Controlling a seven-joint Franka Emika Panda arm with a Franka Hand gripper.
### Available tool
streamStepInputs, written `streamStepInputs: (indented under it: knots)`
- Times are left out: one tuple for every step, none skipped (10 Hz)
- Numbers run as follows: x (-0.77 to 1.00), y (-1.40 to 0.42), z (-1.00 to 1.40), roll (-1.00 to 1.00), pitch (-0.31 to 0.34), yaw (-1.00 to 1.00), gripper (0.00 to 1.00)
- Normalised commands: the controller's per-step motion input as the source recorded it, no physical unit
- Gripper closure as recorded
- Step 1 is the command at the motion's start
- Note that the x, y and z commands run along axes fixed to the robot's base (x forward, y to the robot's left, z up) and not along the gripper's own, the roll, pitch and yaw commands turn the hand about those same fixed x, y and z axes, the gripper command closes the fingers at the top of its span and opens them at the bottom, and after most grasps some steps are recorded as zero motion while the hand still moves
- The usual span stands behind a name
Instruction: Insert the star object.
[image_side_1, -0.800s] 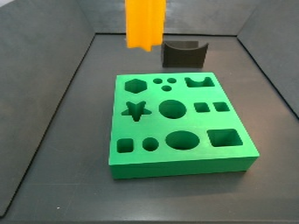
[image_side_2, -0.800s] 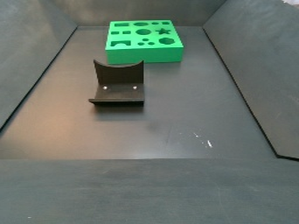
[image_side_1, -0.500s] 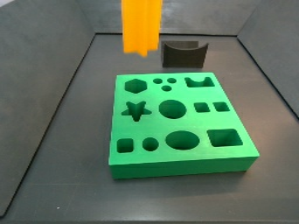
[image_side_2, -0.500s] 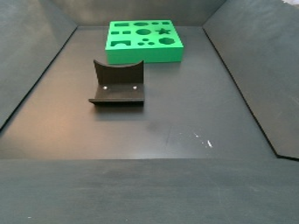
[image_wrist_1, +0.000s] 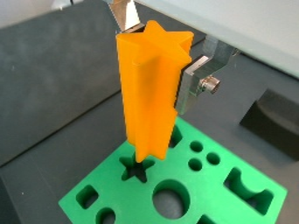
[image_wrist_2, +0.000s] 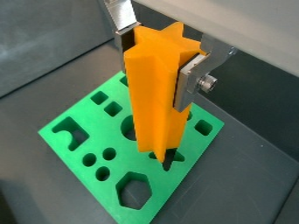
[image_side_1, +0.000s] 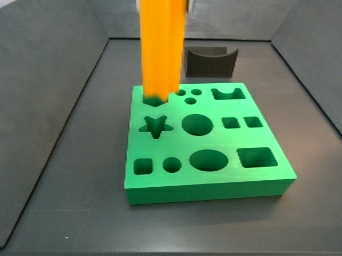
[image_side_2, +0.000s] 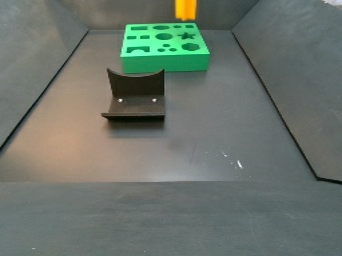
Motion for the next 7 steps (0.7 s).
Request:
streamStepInputs:
  knots:
    - [0.00,-0.17,-0.52,0.05,-0.110,-0.02,1.00]
    - [0.00,-0.16,-0.48,0.08,-0.100,-0.04,1.00]
    - [0.00,-0.14,-0.43,0.09,-0.077,-0.05,1.00]
    - [0.00,-0.15,-0.30,0.05,-0.056,-0.03,1.00]
    - [0.00,-0.18,-0.27,0.05,-0.053,-0.04,1.00]
    - [0.00,-0.14,-0.25,0.05,-0.029,-0.09,1.00]
    - [0.00,-0.09,-0.20,0.05,0.000,-0.11,1.00]
